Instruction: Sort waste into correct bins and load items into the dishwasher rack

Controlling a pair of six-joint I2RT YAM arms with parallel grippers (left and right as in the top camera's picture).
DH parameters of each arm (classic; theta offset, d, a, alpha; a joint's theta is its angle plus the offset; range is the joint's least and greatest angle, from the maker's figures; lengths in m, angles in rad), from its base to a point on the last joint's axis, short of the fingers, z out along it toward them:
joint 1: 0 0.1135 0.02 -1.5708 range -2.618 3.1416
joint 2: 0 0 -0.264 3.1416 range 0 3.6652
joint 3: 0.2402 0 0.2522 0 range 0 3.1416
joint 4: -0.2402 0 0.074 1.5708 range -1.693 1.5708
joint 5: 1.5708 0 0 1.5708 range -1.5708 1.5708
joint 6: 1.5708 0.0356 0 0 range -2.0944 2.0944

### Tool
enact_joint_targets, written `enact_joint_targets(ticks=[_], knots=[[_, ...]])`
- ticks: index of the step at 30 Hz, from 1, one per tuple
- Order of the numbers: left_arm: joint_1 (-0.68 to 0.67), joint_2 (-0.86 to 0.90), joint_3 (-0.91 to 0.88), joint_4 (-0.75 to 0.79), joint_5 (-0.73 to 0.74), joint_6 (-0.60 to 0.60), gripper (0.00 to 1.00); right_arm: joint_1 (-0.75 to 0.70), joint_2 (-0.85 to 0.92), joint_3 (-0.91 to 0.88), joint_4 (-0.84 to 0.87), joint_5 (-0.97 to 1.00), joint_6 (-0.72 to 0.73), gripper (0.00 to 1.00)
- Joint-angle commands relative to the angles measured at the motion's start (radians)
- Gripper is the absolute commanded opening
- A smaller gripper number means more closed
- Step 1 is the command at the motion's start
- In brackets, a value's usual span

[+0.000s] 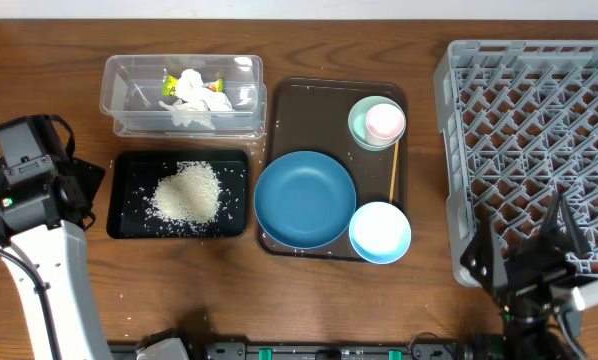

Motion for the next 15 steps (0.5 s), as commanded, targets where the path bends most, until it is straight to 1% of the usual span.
enact_joint_targets(ticks=[1, 3, 5, 6, 9, 10, 12, 15], knots=[[0.004, 0.004, -0.002, -0.004, -0.002, -0.008, 0.92, -0.002, 0.163, 0.166, -0.013, -0.078, -0.105, 0.99], [0.004, 0.004, -0.002, -0.004, -0.002, -0.008, 0.92, -0.002, 0.298, 0.286, -0.056, -0.153, -0.146, 0.99], [0.004, 0.004, -0.002, -0.004, -0.002, -0.008, 0.91, -0.002, 0.442, 0.43, -0.146, -0.249, -0.169, 0.99], [0.004, 0.004, -0.002, -0.004, -0.002, -0.008, 0.91, -0.001, 0.508, 0.501, -0.2, -0.295, -0.177, 0.99], [0.004, 0.004, -0.002, -0.004, -0.002, -0.008, 0.91, 0.001, 0.733, 0.764, -0.443, -0.441, -0.23, 0.99], [0.004, 0.004, -0.002, -0.004, -0.002, -0.008, 0.91, 0.01, 0.82, 0.876, -0.562, -0.476, -0.272, 0.99], [0.004, 0.004, -0.002, -0.004, -0.002, -0.008, 0.92, 0.038, 0.961, 1.06, -0.782, -0.482, -0.365, 0.99], [0.004, 0.004, -0.002, -0.004, -0.002, -0.008, 0.92, 0.105, 1.164, 1.338, -1.151, -0.422, -0.54, 0.99]])
